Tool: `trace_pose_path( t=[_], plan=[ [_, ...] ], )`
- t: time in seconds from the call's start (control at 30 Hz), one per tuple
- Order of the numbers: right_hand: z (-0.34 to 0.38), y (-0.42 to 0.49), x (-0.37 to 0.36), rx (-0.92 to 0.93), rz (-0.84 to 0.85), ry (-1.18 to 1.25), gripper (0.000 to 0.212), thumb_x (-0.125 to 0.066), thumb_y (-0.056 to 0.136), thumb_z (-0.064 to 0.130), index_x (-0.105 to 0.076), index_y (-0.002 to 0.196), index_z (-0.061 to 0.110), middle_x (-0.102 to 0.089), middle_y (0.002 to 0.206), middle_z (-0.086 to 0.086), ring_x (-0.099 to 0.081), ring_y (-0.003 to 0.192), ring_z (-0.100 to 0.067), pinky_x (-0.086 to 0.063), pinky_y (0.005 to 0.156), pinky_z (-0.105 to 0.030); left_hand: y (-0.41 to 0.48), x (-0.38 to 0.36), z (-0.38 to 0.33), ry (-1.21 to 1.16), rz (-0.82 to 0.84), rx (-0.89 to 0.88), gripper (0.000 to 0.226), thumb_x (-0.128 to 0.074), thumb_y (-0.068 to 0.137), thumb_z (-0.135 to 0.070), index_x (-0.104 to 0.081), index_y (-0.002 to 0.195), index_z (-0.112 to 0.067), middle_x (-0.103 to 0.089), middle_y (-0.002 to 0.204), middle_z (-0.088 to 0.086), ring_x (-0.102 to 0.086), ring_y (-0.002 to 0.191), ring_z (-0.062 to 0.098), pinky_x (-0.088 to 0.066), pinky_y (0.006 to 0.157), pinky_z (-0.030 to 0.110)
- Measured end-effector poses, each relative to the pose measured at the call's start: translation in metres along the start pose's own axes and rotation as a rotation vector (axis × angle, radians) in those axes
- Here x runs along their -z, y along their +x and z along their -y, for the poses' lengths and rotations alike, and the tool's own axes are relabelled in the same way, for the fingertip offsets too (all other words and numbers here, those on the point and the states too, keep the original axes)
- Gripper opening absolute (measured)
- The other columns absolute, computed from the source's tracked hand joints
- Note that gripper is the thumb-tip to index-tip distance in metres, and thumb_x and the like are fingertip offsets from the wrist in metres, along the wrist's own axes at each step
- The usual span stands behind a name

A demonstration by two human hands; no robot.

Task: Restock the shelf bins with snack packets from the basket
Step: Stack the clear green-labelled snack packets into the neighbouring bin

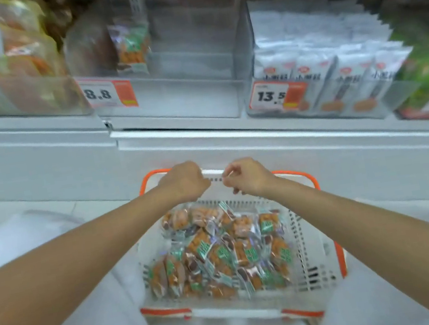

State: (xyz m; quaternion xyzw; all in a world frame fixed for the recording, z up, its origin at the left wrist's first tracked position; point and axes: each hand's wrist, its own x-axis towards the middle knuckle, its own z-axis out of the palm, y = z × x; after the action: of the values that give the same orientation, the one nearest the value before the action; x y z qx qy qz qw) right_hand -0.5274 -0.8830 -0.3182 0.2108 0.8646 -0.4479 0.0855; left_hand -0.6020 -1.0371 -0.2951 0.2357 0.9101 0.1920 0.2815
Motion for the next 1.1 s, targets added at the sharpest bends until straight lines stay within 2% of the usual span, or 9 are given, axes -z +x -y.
trace_pose_path(
  t=[0.13,0.27,0.37,0.47,0.63,0.77,0.87,0.93,1.1],
  plan=[
    [-0.087,0.006,-0.020,-0.178,0.167,-0.152,0.007,-0.069,0.088,0.013,-0.070,0.088,0.007,-0.065,0.085,-0.003,-0.062,0.081,-0.018,-0.052,0.076,-0.031,0.016,-0.033,0.023,0.273,0.286,-0.045,0.024,-0.050,0.091,-0.023,-0.057,0.071,-0.011,-0.055,0.074,0.007,-0.050,0.058,0.022,-0.044,0.056,0.032],
    [-0.154,0.007,-0.063,-0.281,0.329,-0.412,0.036,-0.068,0.087,0.026,-0.063,0.120,0.012,-0.065,0.112,-0.007,-0.062,0.100,-0.022,-0.053,0.087,-0.035,0.023,-0.052,0.023,0.505,0.441,-0.053,0.033,-0.048,0.096,-0.024,-0.046,0.066,-0.011,-0.041,0.060,0.003,-0.035,0.052,0.018,-0.033,0.053,0.028],
    [-0.188,-0.002,-0.109,-0.218,0.484,-0.505,0.066,-0.065,0.089,0.032,-0.036,0.147,0.022,-0.055,0.135,-0.010,-0.052,0.125,-0.029,-0.044,0.104,-0.040,0.025,-0.057,0.025,0.540,0.481,-0.075,0.023,-0.046,0.099,-0.030,-0.053,0.083,-0.013,-0.048,0.078,0.001,-0.043,0.067,0.018,-0.037,0.062,0.028],
    [-0.215,-0.015,-0.148,-0.106,0.483,-0.897,0.085,-0.062,0.092,0.030,-0.005,0.155,0.025,-0.017,0.157,-0.020,-0.018,0.145,-0.041,-0.025,0.115,-0.055,0.027,-0.055,0.027,0.526,0.497,-0.101,0.021,-0.047,0.099,-0.036,-0.051,0.094,-0.016,-0.046,0.095,0.001,-0.043,0.083,0.021,-0.040,0.074,0.031],
    [-0.220,-0.017,-0.152,0.015,0.423,-1.108,0.104,-0.074,0.081,0.016,-0.002,0.155,0.022,-0.024,0.152,-0.021,-0.030,0.136,-0.042,-0.029,0.112,-0.050,0.027,-0.056,0.026,0.561,0.490,-0.101,0.020,-0.044,0.100,-0.036,-0.048,0.094,-0.017,-0.043,0.096,0.002,-0.042,0.083,0.021,-0.039,0.073,0.031],
    [-0.213,-0.017,-0.140,-0.004,0.339,-1.024,0.060,-0.070,0.079,0.001,-0.049,0.133,0.014,-0.055,0.130,-0.011,-0.051,0.120,-0.028,-0.040,0.105,-0.039,0.023,-0.061,0.020,0.555,0.468,-0.129,0.021,-0.044,0.100,-0.037,-0.051,0.096,-0.017,-0.045,0.095,0.001,-0.044,0.082,0.021,-0.042,0.074,0.031],
    [-0.219,-0.022,-0.140,-0.027,0.322,-1.015,0.084,-0.069,0.079,0.000,-0.027,0.150,0.016,-0.036,0.147,-0.017,-0.032,0.139,-0.034,-0.028,0.116,-0.044,0.018,-0.063,0.016,0.541,0.460,-0.159,0.022,-0.044,0.100,-0.038,-0.049,0.095,-0.017,-0.045,0.095,0.002,-0.044,0.082,0.021,-0.042,0.074,0.031],
    [-0.220,-0.025,-0.141,-0.026,0.361,-1.001,0.096,-0.074,0.077,0.003,-0.017,0.153,0.016,-0.040,0.145,-0.017,-0.038,0.135,-0.034,-0.032,0.114,-0.043,0.017,-0.064,0.017,0.529,0.468,-0.155,0.022,-0.045,0.100,-0.037,-0.049,0.094,-0.016,-0.045,0.094,0.002,-0.043,0.082,0.021,-0.041,0.073,0.031],
    [-0.200,-0.026,-0.133,0.033,0.387,-1.131,0.047,-0.064,0.083,-0.002,-0.053,0.127,0.010,-0.068,0.098,-0.002,-0.064,0.092,-0.019,-0.049,0.090,-0.033,0.020,-0.061,0.025,0.524,0.444,-0.126,0.019,-0.046,0.099,-0.034,-0.048,0.091,-0.017,-0.043,0.093,0.001,-0.041,0.080,0.021,-0.038,0.070,0.031]
  ],
)
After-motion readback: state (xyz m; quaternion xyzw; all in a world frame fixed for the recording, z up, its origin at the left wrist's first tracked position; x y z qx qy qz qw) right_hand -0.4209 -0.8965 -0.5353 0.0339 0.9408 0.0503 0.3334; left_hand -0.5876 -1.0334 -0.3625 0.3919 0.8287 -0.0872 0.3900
